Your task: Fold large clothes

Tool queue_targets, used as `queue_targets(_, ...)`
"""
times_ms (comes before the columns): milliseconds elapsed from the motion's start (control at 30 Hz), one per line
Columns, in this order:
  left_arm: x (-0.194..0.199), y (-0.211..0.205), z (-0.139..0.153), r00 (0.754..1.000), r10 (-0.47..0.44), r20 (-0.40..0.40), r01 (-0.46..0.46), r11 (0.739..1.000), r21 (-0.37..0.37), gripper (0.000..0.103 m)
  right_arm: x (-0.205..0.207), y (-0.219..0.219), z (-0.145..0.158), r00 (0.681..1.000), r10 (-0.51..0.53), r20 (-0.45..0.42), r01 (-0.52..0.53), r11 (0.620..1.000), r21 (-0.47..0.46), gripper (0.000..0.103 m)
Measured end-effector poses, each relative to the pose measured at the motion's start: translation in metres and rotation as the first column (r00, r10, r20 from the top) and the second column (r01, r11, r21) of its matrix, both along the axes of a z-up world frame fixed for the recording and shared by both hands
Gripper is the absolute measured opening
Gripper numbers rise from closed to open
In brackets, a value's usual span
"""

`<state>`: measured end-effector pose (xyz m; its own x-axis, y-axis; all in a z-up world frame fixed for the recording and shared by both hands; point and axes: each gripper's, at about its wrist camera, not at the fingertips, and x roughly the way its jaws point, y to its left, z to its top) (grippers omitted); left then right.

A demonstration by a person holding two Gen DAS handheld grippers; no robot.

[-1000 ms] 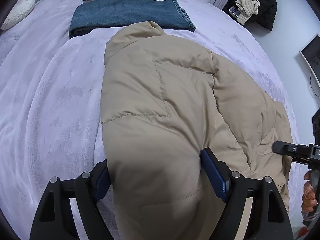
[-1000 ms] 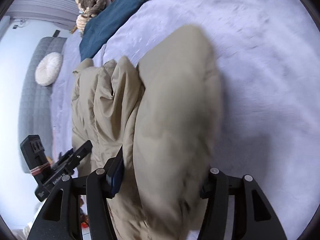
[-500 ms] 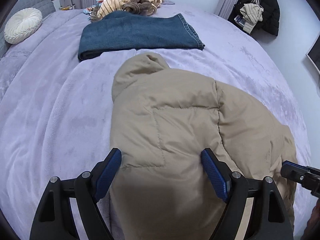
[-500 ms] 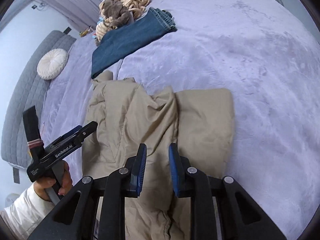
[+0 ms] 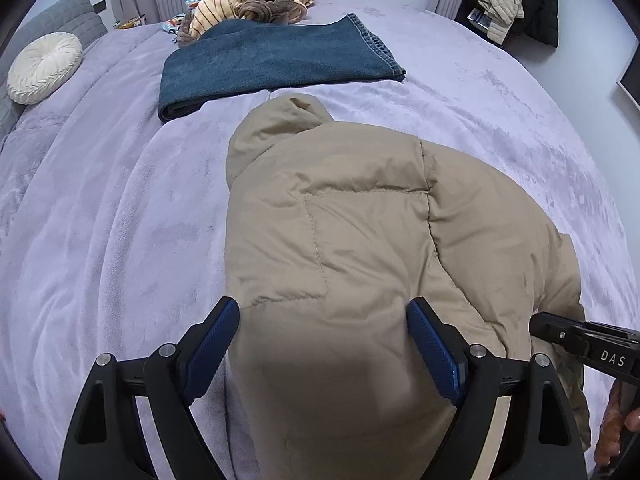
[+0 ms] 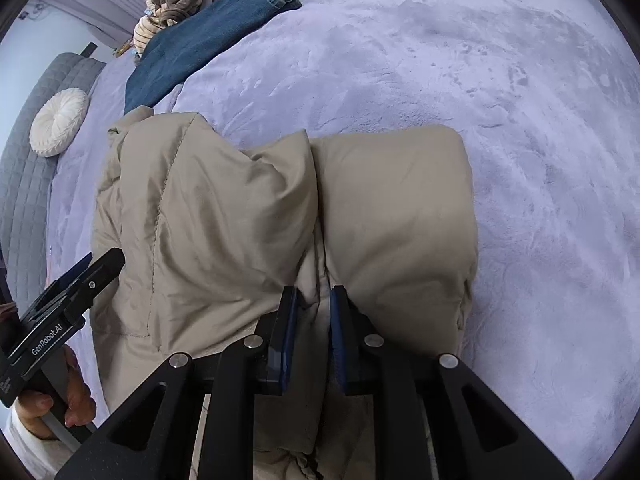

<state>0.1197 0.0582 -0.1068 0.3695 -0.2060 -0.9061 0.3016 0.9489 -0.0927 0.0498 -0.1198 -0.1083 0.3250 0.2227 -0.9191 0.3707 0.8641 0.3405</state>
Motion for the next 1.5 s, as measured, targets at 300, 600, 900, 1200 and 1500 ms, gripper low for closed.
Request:
queue_targets(300, -0.035, 0.026, 0.015, 1.000, 0.001, -0.027, 0.000, 1.000, 0.018, 0.087, -0.053, 0.033, 0.048, 0.998, 0.043, 0.056, -0.043, 0.999, -0.002, 0.017)
queue_targets(600, -0.066, 0.038, 0.007, 0.996, -0.017, -0.082, 0.019, 1.000, 0.025, 0.087, -0.102, 0.045, 0.024, 0.999, -0.010, -0.051, 0.009, 1.000, -0.020, 0.017)
queue_targets(900, -0.083, 0.044, 0.012, 0.994, -0.033, -0.102, 0.034, 0.999, 0.016, 0.087, -0.112, 0.050, 0.025, 0.997, -0.048, -0.065, 0.048, 0.999, -0.014, 0.020)
queue_targets(1200, -0.109, 0.057, 0.027, 0.993, -0.010, -0.116, 0.011, 1.000, 0.003, 0.087, -0.121, 0.050, 0.040, 0.998, -0.030, -0.057, 0.030, 1.000, -0.004, 0.021)
queue_targets(1500, -0.154, 0.060, 0.041, 0.995, 0.024, -0.100, -0.023, 1.000, 0.014, 0.103, -0.149, 0.046, 0.061, 0.999, -0.040, -0.012, 0.041, 0.999, 0.025, 0.021)
